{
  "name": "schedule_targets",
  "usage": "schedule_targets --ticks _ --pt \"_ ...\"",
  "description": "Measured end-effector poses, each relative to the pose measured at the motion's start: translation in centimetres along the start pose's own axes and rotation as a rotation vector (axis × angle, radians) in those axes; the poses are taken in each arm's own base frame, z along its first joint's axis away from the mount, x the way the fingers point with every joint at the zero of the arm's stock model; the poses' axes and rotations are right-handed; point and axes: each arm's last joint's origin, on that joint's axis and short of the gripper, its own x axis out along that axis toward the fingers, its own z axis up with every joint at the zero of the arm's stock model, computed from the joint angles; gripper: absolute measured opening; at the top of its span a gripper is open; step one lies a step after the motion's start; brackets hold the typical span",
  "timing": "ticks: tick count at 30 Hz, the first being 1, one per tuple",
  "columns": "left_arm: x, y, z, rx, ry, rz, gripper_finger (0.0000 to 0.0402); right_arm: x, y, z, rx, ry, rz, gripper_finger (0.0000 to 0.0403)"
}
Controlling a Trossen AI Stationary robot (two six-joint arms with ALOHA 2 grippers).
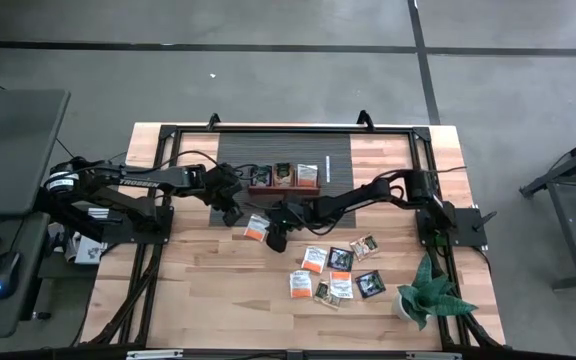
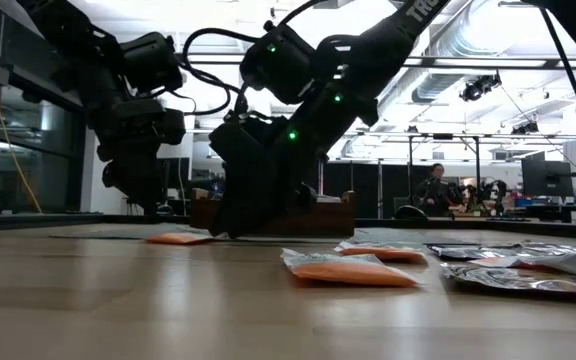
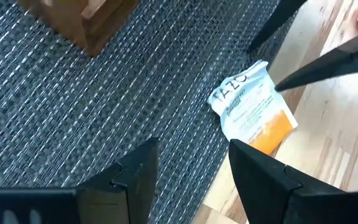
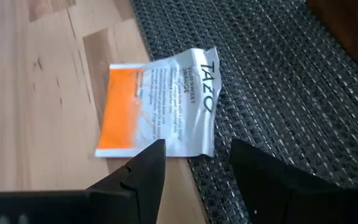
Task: Pick & Place Tea
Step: Put the orange tea bag into the right section of the wooden organizer
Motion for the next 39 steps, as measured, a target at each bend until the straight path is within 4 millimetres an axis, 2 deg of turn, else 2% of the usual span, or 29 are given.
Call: schedule_targets --ticks 4,8,18,28,33,39 --pt "0.0 0.0 0.0 0.015 0.002 0.001 0.0193 0.2 0.2 -0.3 0.014 -0.014 -0.037 0.0176" --pt "0.0 0.0 -0.1 0.018 0.005 0.002 0.0193 0.2 0.2 -0.3 0.017 -0.023 -0.072 0.0151" --pt "0.0 0.0 -0.1 0.035 0.008 0.002 0.0193 0.3 0.1 -0.4 0.053 -0.013 -0.044 0.0009" --pt "0.0 0.0 -0.1 0.039 0.016 -0.017 0.0193 0.3 0.3 -0.3 0.053 -0.026 -0.021 0.0048" --pt "0.0 -0.2 -0.2 0.029 0.046 -0.088 0.0193 0.4 0.0 -0.1 0.057 -0.031 -0.034 0.0034" --pt "1.2 0.1 -0.4 -0.036 0.104 -0.077 0.0193 0.4 -0.4 0.0 0.062 -0.034 -0.039 0.0015"
